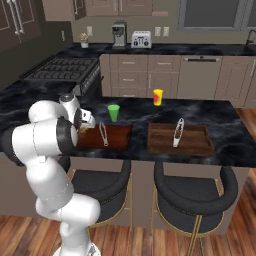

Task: Gather the mushroom and carrot from the fridge and place them on a tray on the dining counter. Then gather the chicken drumsticks from the fridge and place them on the other tray.

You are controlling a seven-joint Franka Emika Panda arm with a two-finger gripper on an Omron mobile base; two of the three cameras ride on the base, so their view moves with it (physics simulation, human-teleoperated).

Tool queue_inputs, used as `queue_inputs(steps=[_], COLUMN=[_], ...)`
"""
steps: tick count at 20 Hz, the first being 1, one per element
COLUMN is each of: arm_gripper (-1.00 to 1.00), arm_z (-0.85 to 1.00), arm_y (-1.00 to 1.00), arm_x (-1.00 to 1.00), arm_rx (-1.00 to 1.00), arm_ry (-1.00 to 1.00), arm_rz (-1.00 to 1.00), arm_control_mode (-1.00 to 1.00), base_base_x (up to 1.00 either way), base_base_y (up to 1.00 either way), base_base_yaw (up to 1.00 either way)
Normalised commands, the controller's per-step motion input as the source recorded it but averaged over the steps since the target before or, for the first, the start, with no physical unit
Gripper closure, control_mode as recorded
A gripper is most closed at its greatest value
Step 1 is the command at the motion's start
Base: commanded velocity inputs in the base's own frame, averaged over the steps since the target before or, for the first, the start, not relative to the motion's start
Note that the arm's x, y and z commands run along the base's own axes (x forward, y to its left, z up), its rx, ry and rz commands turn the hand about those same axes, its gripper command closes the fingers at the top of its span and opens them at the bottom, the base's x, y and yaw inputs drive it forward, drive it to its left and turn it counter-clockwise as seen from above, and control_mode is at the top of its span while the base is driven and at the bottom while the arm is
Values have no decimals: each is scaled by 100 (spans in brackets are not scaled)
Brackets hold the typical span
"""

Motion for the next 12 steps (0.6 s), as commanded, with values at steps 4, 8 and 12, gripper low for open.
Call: queue_inputs(steps=[4,8,12], arm_gripper=[100,100,100], arm_z=[-26,-25,-23], arm_y=[11,11,9], arm_x=[35,37,34], arm_rx=[0,0,0], arm_ry=[2,0,0], arm_rz=[0,0,0], arm_control_mode=[-100,-100,-100], base_base_x=[0,0,0], base_base_y=[0,0,0], base_base_yaw=[0,0,0])
